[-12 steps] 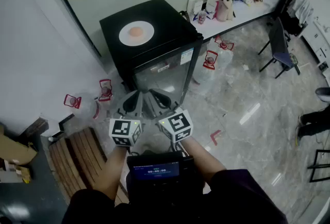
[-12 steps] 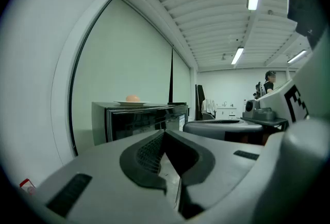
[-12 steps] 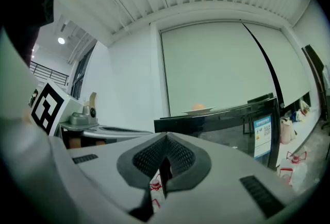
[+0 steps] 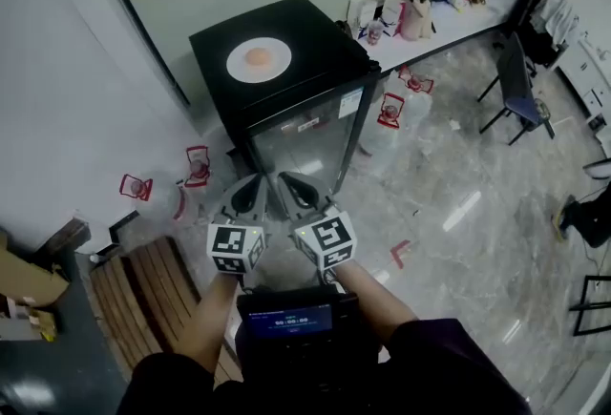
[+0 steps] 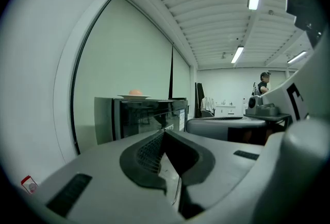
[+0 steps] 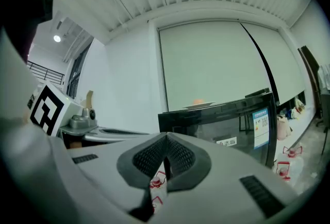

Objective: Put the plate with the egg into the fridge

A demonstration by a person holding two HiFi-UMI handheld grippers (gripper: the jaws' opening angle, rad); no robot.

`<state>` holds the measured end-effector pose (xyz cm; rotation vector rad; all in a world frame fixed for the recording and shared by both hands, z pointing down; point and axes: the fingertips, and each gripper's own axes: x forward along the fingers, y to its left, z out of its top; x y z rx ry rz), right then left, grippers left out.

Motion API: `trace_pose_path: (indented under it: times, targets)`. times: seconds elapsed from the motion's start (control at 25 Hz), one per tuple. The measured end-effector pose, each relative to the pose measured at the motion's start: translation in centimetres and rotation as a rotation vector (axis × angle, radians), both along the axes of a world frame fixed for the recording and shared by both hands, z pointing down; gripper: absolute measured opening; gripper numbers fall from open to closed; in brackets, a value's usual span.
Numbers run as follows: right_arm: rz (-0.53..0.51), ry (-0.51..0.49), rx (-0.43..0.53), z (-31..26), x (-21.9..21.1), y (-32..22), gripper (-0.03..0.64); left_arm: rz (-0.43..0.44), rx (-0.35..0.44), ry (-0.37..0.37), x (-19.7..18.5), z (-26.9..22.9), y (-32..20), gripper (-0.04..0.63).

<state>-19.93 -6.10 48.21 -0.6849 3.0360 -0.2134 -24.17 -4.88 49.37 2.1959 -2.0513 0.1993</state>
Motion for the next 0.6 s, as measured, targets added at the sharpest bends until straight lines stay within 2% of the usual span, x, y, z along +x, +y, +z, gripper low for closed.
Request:
trace_pose_path:
  times: [0.16,0.44,0.6]
  targets:
    - [0.055,-0.024,-0.022,0.8,-1.8,0.5,0.008,0.045,-0.02,-0.009,-2.2,1.8,0.6,0.009]
    - [0.254,0.112,-0.08,6.1,-6.2,0.8,0.008,0.163,-0.058,-0.026,-7.8,5.2,1.3,0.009]
    - [0.408,0.173,-0.098,9.1,-8.3,0.6,0.01,0.255,-0.071,-0.035,-10.1,6.3,1.1,0.009]
